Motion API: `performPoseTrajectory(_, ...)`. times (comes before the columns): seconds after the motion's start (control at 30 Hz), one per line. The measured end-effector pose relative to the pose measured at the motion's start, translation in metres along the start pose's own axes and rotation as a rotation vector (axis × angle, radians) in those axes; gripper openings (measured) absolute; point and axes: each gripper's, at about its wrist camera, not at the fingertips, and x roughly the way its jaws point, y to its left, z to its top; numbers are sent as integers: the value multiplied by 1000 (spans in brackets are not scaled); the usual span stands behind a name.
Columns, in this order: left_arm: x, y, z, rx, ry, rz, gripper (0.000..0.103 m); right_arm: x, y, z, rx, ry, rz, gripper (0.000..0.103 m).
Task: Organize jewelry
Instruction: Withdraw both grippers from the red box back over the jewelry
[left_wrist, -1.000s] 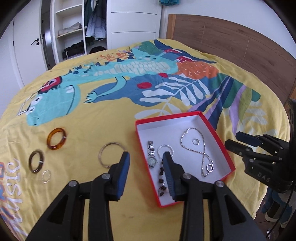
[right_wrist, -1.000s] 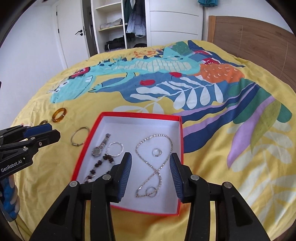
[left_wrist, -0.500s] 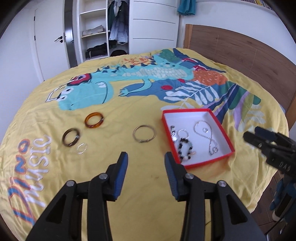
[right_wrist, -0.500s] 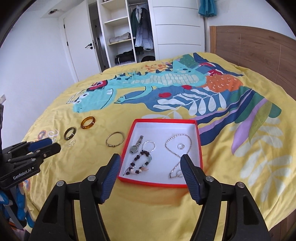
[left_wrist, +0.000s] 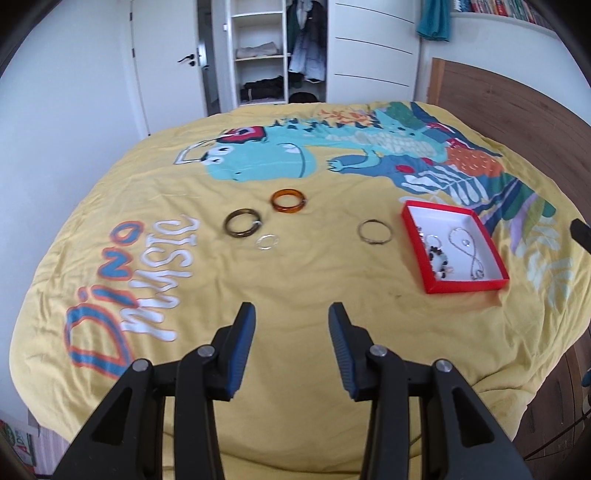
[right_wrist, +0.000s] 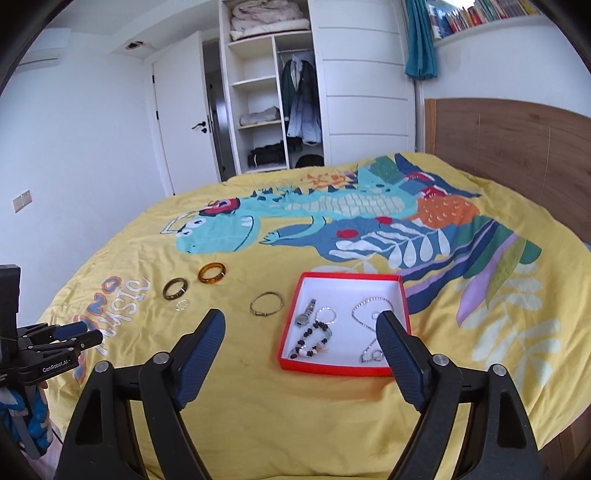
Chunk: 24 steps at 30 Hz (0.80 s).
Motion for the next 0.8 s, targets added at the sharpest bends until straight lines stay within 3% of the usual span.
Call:
performPoseTrajectory(0.43,-36,61,-24,-129,-42,66,39,-26,42,3,-34,-29,72,87)
performPoseTrajectory(0.8,-8,86,-33,-172,19,46,39,1,57,-2,-6,25,96,87)
